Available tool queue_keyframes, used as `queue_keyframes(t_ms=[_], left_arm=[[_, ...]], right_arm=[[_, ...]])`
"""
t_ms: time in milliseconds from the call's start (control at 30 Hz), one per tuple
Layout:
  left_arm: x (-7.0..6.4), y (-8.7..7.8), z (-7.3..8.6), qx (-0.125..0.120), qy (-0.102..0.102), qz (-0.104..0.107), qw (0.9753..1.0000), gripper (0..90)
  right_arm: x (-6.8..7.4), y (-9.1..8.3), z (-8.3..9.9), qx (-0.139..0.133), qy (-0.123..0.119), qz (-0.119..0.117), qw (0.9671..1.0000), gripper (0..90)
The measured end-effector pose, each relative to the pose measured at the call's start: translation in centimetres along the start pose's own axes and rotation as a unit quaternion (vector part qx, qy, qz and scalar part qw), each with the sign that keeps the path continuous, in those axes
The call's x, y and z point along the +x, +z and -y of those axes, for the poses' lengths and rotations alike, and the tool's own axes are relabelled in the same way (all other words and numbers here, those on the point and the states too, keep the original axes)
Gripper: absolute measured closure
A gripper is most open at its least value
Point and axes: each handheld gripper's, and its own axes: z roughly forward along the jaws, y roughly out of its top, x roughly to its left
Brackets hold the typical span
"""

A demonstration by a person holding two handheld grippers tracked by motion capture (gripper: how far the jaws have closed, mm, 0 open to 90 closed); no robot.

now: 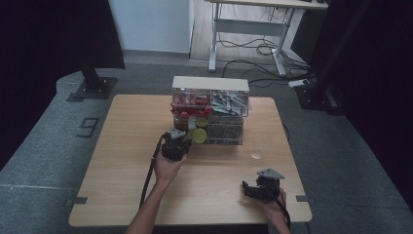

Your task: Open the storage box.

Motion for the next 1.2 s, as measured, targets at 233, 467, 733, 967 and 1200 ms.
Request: queue_keyframes(t_ms=[233, 467, 733, 967, 1200], left_arm=[[0.0, -0.3, -0.6, -0.004, 0.002, -0.002, 1.0, 90.0], [0.2, -0.5, -1.3, -0.009, -0.003, -0.001, 1.0, 90.0], [0.3, -0.6, -1.7, -0.009, -0.001, -0.003, 1.0, 90.0], [0.3, -0.7, -2.3, -0.013, -0.006, -0.002, 0.9999, 90.0], [0.2, -0.7, -3.0, -0.017, -0.003, -0.004, 0.9998, 90.0]], right_arm=[[0.0, 0.0, 0.0, 0.0, 0.0, 0.0, 1.0, 11.2], [0.0, 0.0, 0.0, 0.0, 0.0, 0.0, 1.0, 11.2], [0.0, 0.0, 0.0, 0.0, 0.001, 0.0, 1.0, 11.3], [0.0, 0.0, 0.0, 0.0, 0.001, 0.0, 1.0, 11.4], [0.0, 0.0, 0.0, 0.0, 0.002, 0.0, 1.0, 11.5]])
